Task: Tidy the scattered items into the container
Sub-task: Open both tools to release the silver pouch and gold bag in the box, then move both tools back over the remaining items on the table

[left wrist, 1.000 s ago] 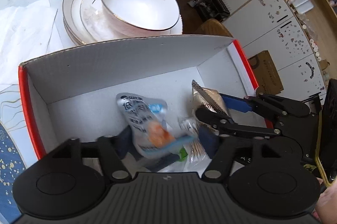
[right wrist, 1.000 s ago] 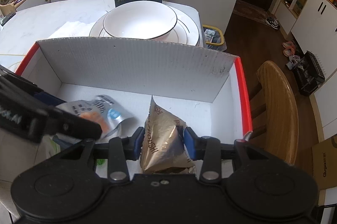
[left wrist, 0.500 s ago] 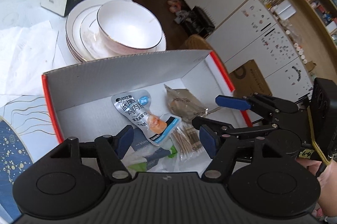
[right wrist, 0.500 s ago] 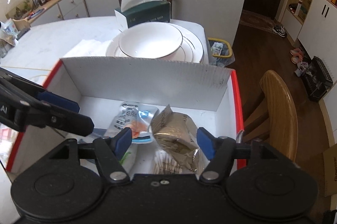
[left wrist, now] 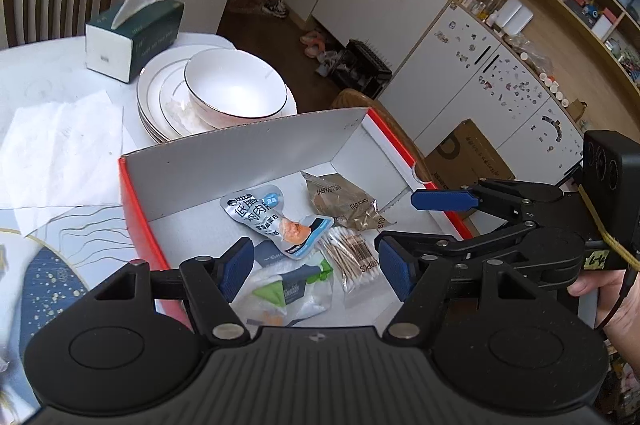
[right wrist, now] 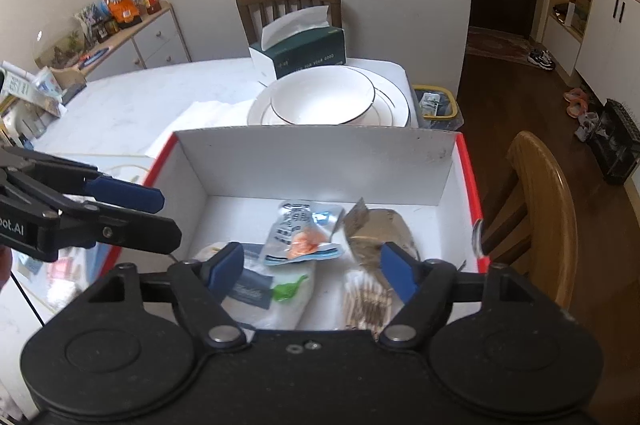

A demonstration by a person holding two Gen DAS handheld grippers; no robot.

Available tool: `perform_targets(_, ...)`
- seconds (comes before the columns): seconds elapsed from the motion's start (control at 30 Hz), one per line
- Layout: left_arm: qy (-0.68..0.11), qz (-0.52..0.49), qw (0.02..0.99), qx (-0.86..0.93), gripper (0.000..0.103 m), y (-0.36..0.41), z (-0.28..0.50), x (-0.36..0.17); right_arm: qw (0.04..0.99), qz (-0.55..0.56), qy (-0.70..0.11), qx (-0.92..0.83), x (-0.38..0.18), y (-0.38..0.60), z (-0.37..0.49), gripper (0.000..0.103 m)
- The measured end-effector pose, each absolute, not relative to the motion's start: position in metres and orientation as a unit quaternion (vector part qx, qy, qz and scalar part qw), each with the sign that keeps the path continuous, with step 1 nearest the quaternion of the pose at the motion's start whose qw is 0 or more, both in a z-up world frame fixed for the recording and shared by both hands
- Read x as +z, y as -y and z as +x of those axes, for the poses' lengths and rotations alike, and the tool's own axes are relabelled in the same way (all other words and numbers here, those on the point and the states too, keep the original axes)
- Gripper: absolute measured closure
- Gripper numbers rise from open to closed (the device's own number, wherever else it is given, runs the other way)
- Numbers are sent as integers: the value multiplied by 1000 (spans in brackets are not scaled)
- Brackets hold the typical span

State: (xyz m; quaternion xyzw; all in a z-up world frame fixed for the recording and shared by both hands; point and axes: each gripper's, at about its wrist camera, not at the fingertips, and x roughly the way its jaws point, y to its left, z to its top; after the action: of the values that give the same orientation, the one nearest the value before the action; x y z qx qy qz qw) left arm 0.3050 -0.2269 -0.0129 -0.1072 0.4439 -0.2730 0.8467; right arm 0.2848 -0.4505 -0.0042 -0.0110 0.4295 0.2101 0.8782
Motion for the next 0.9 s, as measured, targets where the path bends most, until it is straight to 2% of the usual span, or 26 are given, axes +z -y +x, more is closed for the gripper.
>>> perform_targets(0.1, -434, -103, 852, -276, 27, 221, 295, -9, 881, -6, -426, 208, -2, 446, 277, 21)
perform_targets(0.2, -428, -101, 853, -281, 26, 214, 286, -7, 884, -9, -418, 210, 2, 439, 267, 20)
perform_targets(0.27, -424, -101, 855, -282, 21, 208, 281, -5, 886, -10, -412, 210, 5, 435, 260, 19)
perform_targets(0.63, -390, -93, 869, -289, 17, 175, 247, 9, 897, 14, -387, 214, 21, 404, 230, 17)
perform_targets(0.7, -384, -96, 872, -288, 14, 169, 242, 12, 898, 16, -385, 214, 23, 397, 226, 17)
perform_targets(0.77, -379, -101, 874, -288, 0, 160, 238, 14, 898, 20, -383, 214, 24, 391, 222, 16)
perform_targets(0.9, -368, -103, 877, -291, 0, 145, 229, 18, 899, 23, -381, 213, 26, 377, 214, 16)
